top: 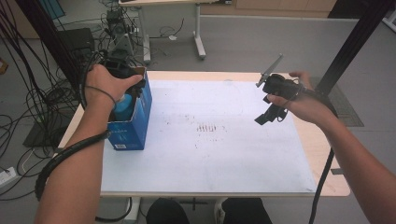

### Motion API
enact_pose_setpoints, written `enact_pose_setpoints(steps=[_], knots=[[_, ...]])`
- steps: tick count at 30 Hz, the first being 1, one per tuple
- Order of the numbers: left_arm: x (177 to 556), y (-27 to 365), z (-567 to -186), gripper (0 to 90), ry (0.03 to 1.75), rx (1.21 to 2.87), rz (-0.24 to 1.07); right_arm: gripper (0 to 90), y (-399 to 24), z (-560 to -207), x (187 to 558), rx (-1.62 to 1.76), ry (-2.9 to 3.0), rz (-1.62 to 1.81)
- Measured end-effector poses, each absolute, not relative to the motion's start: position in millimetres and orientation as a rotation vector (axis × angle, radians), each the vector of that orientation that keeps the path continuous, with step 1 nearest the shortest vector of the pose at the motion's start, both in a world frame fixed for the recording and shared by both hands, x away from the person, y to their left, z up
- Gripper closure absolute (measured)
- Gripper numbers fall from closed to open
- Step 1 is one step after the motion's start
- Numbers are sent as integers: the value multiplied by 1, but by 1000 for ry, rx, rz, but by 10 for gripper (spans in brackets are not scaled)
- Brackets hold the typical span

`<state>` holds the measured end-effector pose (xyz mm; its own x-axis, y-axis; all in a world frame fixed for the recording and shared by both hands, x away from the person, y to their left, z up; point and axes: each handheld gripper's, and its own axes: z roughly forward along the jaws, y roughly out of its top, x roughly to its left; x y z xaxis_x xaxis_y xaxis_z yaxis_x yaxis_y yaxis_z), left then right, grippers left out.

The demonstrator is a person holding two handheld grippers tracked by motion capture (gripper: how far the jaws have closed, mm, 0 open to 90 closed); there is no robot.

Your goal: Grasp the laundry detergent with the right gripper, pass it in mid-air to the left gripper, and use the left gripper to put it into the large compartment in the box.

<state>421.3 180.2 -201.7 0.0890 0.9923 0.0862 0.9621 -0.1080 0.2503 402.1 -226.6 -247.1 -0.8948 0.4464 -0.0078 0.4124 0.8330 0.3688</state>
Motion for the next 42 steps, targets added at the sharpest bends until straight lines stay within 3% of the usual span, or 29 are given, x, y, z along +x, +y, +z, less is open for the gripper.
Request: enact_pose_setpoints(steps=[20, 42], knots=[[448, 108, -204, 111, 1814, 2342, 313, 71, -225, -257, 410, 684, 2946, 534], [457, 87, -211, 116, 1771, 2366, 272, 71, -219, -262, 418, 651, 2968, 513]])
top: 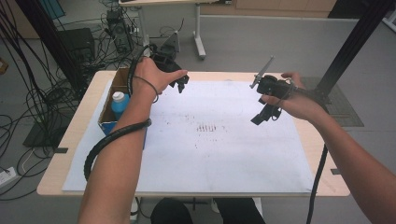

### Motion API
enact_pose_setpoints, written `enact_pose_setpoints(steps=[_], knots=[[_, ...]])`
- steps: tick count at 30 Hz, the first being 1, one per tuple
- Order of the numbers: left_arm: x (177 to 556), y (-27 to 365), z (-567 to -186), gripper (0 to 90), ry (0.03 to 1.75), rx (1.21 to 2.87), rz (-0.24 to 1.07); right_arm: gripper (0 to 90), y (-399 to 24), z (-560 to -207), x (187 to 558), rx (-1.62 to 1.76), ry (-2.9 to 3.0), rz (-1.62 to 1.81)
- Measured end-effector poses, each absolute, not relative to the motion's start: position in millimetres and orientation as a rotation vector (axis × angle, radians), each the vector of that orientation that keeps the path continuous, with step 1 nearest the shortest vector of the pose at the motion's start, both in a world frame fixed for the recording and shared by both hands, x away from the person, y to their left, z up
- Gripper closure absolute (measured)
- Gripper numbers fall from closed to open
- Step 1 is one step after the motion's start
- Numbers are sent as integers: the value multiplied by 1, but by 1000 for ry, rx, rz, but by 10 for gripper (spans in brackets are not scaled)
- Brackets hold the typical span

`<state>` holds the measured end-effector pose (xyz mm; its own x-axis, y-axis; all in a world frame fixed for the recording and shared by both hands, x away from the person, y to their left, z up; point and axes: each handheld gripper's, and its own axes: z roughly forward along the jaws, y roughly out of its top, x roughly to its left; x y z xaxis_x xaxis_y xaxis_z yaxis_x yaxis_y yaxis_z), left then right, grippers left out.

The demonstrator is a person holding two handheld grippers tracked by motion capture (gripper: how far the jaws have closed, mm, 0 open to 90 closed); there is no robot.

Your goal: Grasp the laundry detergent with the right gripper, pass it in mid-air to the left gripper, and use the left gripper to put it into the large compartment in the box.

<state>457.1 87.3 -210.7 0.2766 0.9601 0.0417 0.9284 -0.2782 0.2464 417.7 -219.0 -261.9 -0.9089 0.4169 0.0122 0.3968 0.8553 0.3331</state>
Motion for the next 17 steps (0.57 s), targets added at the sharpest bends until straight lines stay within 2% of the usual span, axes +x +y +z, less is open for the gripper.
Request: enact_pose_setpoints(steps=[17], knots=[[451, 88, -207, 117, 1767, 2369, 257, 71, -214, -259, 413, 639, 2967, 509]])
